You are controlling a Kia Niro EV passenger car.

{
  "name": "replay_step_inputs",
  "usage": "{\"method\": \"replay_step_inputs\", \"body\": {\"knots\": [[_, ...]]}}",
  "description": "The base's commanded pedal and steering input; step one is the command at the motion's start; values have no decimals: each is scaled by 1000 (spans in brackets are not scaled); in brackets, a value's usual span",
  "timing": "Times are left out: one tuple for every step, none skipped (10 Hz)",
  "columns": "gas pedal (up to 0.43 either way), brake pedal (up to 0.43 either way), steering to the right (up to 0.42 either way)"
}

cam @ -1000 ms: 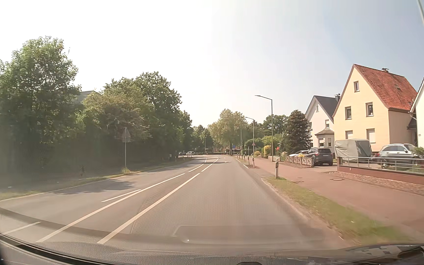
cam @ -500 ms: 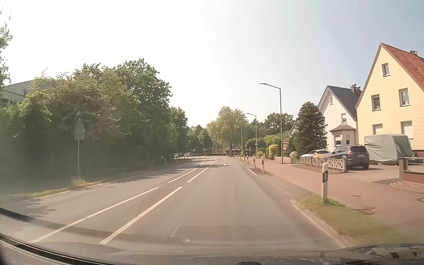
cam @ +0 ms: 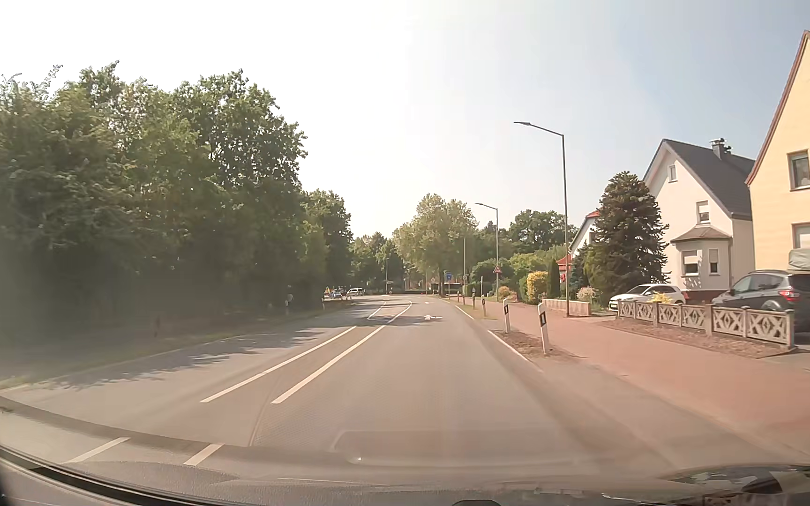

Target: Follow the waypoints while adhering to traffic rules and regulations

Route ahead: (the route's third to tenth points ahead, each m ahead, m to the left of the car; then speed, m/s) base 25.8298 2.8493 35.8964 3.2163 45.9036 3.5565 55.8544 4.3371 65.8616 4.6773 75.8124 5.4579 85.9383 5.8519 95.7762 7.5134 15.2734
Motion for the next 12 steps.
{"method": "replay_step_inputs", "body": {"knots": [[118,0,-1],[118,0,-1],[118,0,-1],[110,0,-1],[110,0,-1],[110,0,-1],[110,0,-2],[110,0,-3],[110,0,-5],[110,0,-5],[110,0,-5],[110,0,-5]]}}
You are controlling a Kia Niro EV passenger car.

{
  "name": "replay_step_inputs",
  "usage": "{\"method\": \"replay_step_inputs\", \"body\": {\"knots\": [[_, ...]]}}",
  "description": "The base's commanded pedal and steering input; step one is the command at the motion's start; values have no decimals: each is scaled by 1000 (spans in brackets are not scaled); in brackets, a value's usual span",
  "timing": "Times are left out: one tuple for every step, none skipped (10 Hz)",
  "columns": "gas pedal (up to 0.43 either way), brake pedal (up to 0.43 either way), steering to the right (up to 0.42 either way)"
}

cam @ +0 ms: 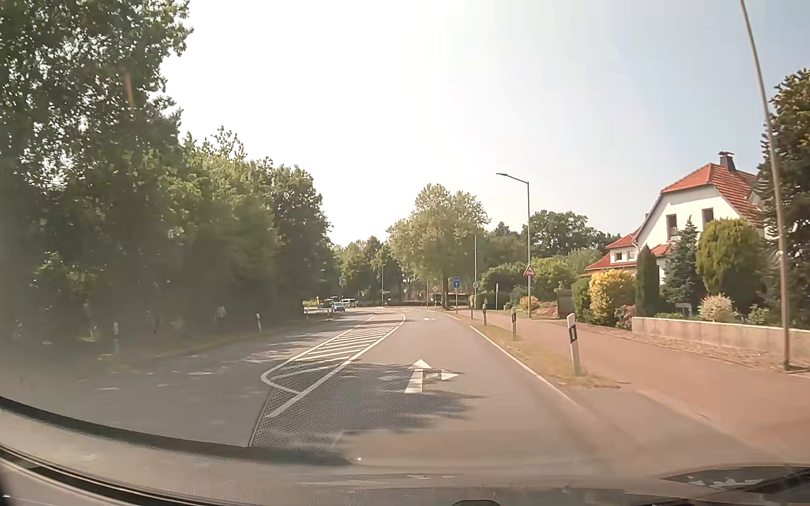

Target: Follow the waypoints while adhering to traffic rules and regulations

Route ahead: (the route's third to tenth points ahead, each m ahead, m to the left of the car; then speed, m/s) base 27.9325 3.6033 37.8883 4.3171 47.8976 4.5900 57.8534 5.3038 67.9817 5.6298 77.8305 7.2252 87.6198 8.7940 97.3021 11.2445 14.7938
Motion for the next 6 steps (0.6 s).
{"method": "replay_step_inputs", "body": {"knots": [[110,0,-5],[110,0,-5],[110,0,-5],[118,0,-5],[130,0,-5],[157,0,-4]]}}
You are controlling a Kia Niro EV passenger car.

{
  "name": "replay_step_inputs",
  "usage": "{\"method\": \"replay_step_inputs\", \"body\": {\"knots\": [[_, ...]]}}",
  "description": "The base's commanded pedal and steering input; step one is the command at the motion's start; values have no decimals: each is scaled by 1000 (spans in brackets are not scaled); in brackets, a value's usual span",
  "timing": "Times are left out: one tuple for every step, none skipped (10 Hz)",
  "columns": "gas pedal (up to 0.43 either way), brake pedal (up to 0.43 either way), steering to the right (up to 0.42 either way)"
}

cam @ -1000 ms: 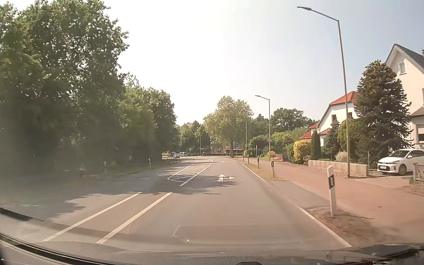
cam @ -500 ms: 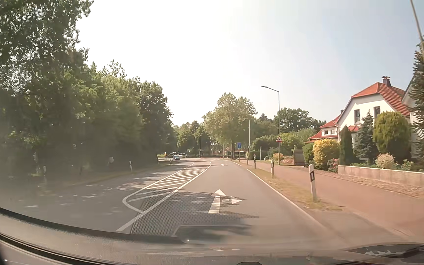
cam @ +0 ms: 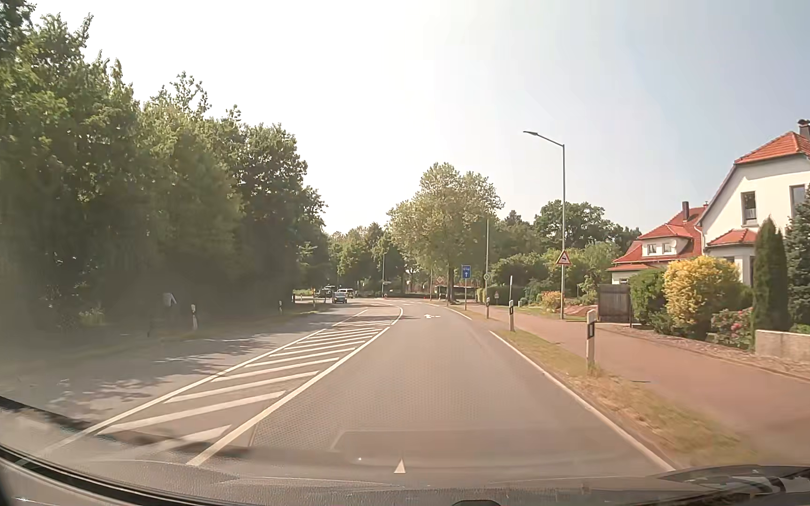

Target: Follow the waypoints while adhering to traffic rules and regulations

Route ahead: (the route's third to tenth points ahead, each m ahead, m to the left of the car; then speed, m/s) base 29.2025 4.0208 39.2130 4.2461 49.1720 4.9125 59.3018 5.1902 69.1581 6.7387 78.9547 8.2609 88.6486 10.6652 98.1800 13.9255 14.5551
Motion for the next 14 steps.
{"method": "replay_step_inputs", "body": {"knots": [[157,0,-4],[157,0,-3],[157,0,-4],[157,0,-3],[157,0,-3],[157,0,-3],[157,0,-3],[150,0,-3],[130,0,-3],[130,0,-3],[130,0,-4],[130,0,-5],[130,0,-6],[130,0,-8]]}}
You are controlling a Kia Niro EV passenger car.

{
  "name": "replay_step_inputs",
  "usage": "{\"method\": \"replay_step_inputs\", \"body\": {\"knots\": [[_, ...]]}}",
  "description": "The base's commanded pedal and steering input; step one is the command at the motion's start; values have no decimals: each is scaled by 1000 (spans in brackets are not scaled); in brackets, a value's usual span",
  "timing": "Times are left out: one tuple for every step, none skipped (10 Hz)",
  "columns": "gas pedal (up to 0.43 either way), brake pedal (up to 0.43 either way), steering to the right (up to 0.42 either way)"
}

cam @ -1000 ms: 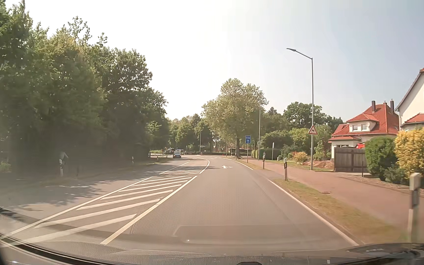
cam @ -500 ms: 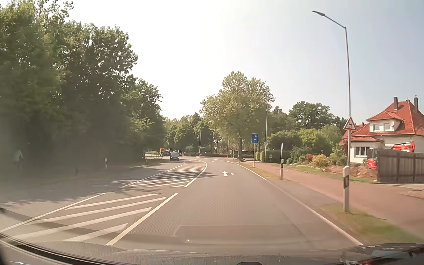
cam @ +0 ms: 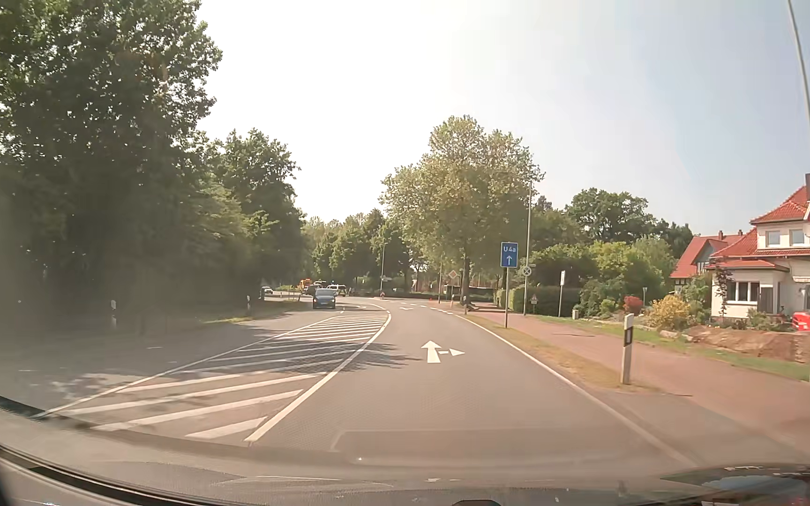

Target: Follow the waypoints while adhering to traffic rules and regulations

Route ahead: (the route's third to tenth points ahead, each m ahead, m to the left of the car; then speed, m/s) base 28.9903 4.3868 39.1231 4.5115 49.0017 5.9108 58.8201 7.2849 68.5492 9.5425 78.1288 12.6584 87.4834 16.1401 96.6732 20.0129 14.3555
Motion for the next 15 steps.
{"method": "replay_step_inputs", "body": {"knots": [[130,0,-9],[130,0,-9],[130,0,-9],[130,0,-9],[130,0,-9],[130,0,-9],[130,0,-9],[130,0,-9],[130,0,-9],[130,0,-9],[130,0,-9],[118,0,-9],[47,0,-9],[8,0,-10],[8,0,-12]]}}
